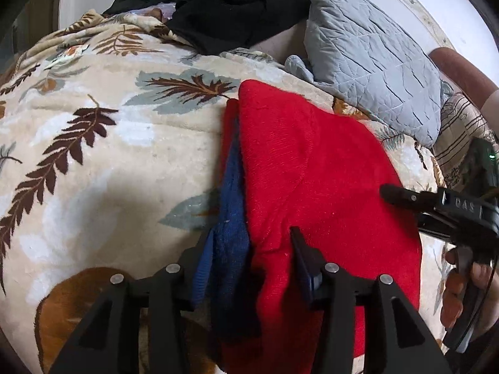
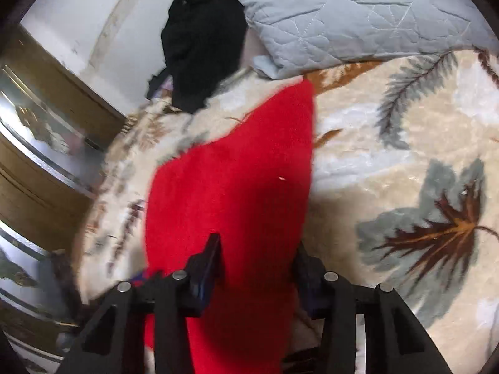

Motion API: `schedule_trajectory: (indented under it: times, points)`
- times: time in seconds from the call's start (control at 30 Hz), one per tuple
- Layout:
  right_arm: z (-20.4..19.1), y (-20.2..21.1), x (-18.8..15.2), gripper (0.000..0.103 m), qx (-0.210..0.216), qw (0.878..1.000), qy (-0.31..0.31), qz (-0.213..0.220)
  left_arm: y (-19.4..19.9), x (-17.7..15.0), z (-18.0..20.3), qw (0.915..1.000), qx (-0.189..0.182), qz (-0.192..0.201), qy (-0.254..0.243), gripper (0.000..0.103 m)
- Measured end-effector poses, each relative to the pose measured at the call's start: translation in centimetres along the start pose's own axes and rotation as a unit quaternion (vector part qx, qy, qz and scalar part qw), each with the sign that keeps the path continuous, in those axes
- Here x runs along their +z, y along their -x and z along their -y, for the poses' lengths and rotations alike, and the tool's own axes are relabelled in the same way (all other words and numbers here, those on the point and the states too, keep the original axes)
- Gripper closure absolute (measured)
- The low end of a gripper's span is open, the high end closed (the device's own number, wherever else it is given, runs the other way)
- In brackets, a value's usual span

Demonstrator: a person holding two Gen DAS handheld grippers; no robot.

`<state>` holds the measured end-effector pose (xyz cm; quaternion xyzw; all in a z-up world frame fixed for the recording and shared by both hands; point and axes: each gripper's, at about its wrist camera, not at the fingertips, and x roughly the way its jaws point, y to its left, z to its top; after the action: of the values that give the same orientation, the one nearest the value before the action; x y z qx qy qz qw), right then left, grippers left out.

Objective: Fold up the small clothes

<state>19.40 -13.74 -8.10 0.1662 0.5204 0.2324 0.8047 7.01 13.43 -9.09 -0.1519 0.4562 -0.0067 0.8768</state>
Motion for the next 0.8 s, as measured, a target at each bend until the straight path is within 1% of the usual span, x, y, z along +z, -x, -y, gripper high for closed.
schedule_trajectory:
  times: [0.03,0.07,0.1,0.13,0.17,0.2,0.3,0.37,0.4,0.43,0.5,0.53,0.6,0.67,0.73,0.8]
  points:
    - [0.9,-0.3,0.1,0.053,0.020,0.999,-0.029,-0.003,0.1,-0.1,0.1,1.0000,0.002,0.002,-0.003,0.053]
    - [1.0,0.0,0.2,0.050,0.034,0.999,-0.038,0.001,0.1,-0.1,0.1,1.0000,0.003,0.002,-0.005,0.053]
    - [0.8,0.4,0.2,0.046,0.040,0.998,-0.037,0.010,0.1,-0.1,0.1,1.0000,0.002,0.002,-0.004,0.053]
    - [0.8,0.7,0.2,0.034,0.044,0.998,-0.036,0.016,0.1,0.0,0.0,1.0000,0.001,0.000,-0.003,0.053]
    - [0.8,0.8,0.2,0.030,0.051,0.998,-0.038,0.019,0.1,0.0,0.0,1.0000,0.001,-0.001,-0.001,0.053]
    - [0.9,0.8,0.6,0.030,0.062,0.997,-0.046,0.022,0.1,0.0,0.0,1.0000,0.001,-0.001,-0.001,0.053]
    - [2.1,0.3,1.6,0.029,0.066,0.995,-0.071,0.022,0.0,0.1,0.0,1.0000,0.002,-0.001,-0.004,0.052]
    - [3.1,-1.6,2.4,0.029,0.063,0.994,-0.095,0.004,-0.1,0.1,0.0,1.0000,0.001,-0.001,-0.004,0.052]
    - [3.4,-2.5,2.6,0.034,0.075,0.991,-0.107,-0.007,-0.1,0.1,0.0,1.0000,0.001,-0.002,-0.003,0.052]
    - [2.8,-2.3,2.6,0.051,0.072,0.993,-0.098,-0.008,-0.1,0.1,-0.1,1.0000,-0.001,-0.002,-0.003,0.052]
    - [0.0,-1.0,2.3,0.056,0.013,0.999,-0.031,0.017,-0.2,0.1,-0.1,1.0000,-0.001,-0.004,-0.001,0.052]
    - [-0.6,-0.9,2.1,0.056,-0.007,1.000,-0.015,0.024,-0.2,0.1,0.0,1.0000,-0.001,-0.005,-0.002,0.052]
    - [-0.3,-1.5,2.1,0.056,-0.025,0.999,-0.015,0.014,-0.2,0.0,0.2,1.0000,0.002,-0.003,-0.006,0.052]
    - [0.6,-1.6,2.0,0.050,-0.005,0.999,-0.037,0.014,-0.2,0.0,0.1,1.0000,0.001,-0.002,-0.006,0.052]
    - [0.7,-1.0,1.8,0.040,0.008,0.999,-0.043,0.014,-0.2,0.1,0.0,1.0000,-0.002,-0.005,-0.001,0.052]
    - [0.8,-0.2,1.3,0.035,0.024,0.999,-0.046,0.008,-0.2,0.1,0.1,1.0000,0.000,-0.004,-0.004,0.052]
